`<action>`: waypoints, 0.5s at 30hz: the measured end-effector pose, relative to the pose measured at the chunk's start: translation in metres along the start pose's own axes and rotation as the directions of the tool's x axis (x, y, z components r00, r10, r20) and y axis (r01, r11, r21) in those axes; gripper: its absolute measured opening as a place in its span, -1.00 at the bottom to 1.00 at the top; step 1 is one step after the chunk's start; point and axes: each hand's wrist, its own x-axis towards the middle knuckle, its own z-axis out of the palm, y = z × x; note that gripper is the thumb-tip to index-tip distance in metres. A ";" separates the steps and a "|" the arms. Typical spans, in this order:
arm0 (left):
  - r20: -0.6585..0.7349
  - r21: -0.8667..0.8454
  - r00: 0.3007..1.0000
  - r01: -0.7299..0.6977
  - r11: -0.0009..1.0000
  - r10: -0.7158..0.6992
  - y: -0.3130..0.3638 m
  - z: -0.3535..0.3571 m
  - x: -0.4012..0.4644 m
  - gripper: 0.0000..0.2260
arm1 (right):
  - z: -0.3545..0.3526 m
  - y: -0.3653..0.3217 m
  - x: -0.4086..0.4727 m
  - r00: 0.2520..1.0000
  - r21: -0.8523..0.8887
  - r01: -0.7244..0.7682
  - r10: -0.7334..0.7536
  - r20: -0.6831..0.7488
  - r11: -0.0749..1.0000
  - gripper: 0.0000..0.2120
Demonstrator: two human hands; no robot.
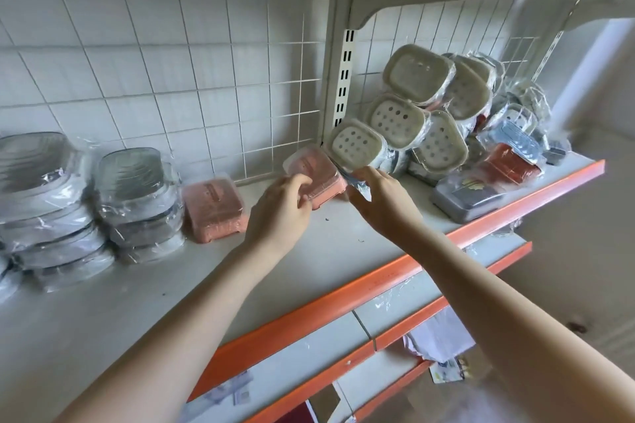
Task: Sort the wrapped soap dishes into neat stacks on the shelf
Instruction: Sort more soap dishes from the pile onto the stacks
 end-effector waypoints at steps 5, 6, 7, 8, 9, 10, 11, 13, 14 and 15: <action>0.073 0.081 0.991 0.110 0.991 -0.116 0.021 0.020 0.023 -0.68 | -0.012 0.028 0.012 0.999 0.027 -0.022 0.023 -0.037 0.999 -0.68; 0.079 0.094 0.989 0.121 0.988 -0.129 0.024 0.024 0.028 -0.68 | -0.014 0.033 0.015 0.999 0.033 -0.024 0.025 -0.043 0.999 -0.67; 0.083 0.102 0.987 0.132 0.986 -0.140 0.028 0.028 0.033 -0.68 | -0.016 0.040 0.019 0.999 0.041 -0.026 0.028 -0.046 0.999 -0.66; 0.088 0.104 0.984 0.146 0.984 -0.155 0.031 0.032 0.038 -0.67 | -0.017 0.046 0.023 0.998 0.047 -0.027 0.029 -0.049 0.999 -0.66; 0.093 0.103 0.981 0.162 0.982 -0.171 0.034 0.037 0.043 -0.67 | -0.018 0.052 0.026 0.998 0.055 -0.027 0.030 -0.051 0.998 -0.66; 0.097 0.107 0.977 0.179 0.978 -0.189 0.036 0.043 0.047 -0.66 | -0.019 0.058 0.030 0.998 0.060 -0.025 0.028 -0.052 0.998 -0.65; 0.101 0.117 0.973 0.194 0.974 -0.206 0.038 0.048 0.052 -0.65 | -0.019 0.063 0.033 0.998 0.064 -0.022 0.025 -0.052 0.998 -0.64; 0.102 0.148 0.968 0.215 0.965 -0.231 0.038 0.059 0.059 -0.64 | -0.020 0.071 0.040 0.999 0.076 -0.009 0.013 -0.051 0.997 -0.63; 0.091 0.164 0.966 0.224 0.961 -0.241 0.038 0.064 0.063 -0.64 | -0.020 0.075 0.044 0.999 0.088 0.002 0.002 -0.050 0.996 -0.63; 0.073 0.178 0.965 0.237 0.955 -0.253 0.039 0.069 0.066 -0.64 | -0.020 0.078 0.048 0.999 0.100 0.011 -0.006 -0.051 0.995 -0.63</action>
